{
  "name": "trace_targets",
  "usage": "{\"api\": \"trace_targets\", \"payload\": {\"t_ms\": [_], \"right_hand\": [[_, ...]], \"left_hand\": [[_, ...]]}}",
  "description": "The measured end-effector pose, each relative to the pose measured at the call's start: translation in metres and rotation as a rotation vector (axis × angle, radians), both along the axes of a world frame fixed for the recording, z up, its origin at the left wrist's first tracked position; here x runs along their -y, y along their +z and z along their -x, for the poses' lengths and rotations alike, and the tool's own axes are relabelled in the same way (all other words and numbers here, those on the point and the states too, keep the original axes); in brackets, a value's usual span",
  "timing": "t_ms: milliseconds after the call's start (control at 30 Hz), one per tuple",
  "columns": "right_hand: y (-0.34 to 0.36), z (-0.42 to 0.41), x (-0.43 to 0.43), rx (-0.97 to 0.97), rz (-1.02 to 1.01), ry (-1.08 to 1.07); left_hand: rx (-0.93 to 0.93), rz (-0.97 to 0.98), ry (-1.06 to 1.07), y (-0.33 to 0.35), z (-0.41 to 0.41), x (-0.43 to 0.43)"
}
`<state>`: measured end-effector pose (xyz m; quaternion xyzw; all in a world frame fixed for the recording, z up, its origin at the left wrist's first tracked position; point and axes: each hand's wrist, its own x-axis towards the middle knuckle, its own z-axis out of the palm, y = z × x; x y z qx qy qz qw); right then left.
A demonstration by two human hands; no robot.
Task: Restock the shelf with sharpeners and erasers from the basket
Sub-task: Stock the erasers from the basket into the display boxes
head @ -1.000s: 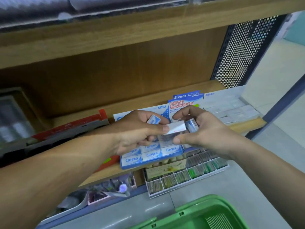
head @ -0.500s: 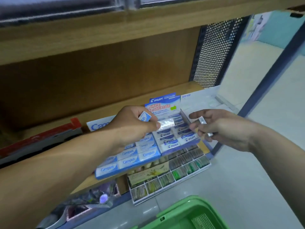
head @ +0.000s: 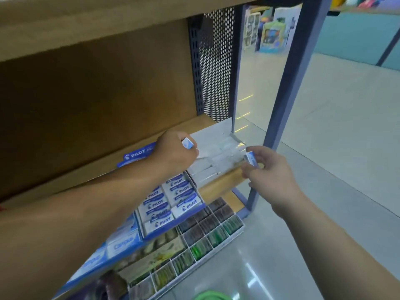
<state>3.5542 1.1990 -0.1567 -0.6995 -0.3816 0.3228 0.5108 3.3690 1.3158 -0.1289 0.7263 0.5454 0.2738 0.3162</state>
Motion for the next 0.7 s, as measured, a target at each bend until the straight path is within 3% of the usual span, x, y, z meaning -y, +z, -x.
{"api": "trace_targets", "payload": {"t_ms": [200, 467, 567, 700], "right_hand": [[-0.003, 0.007, -0.006, -0.039, -0.028, 0.005], [-0.005, 0.013, -0.007, -0.031, -0.002, 0.078], [-0.006, 0.012, -0.007, -0.051, -0.016, 0.068], [-0.008, 0.010, -0.006, -0.093, -0.039, 0.047]], "left_hand": [[-0.176, -0.068, -0.052, -0.005, -0.012, -0.010], [-0.200, 0.131, -0.160, 0.006, -0.001, -0.010], [-0.246, -0.007, -0.175, 0.007, -0.003, -0.013], [-0.173, -0.149, -0.153, 0.009, -0.015, -0.015]]}}
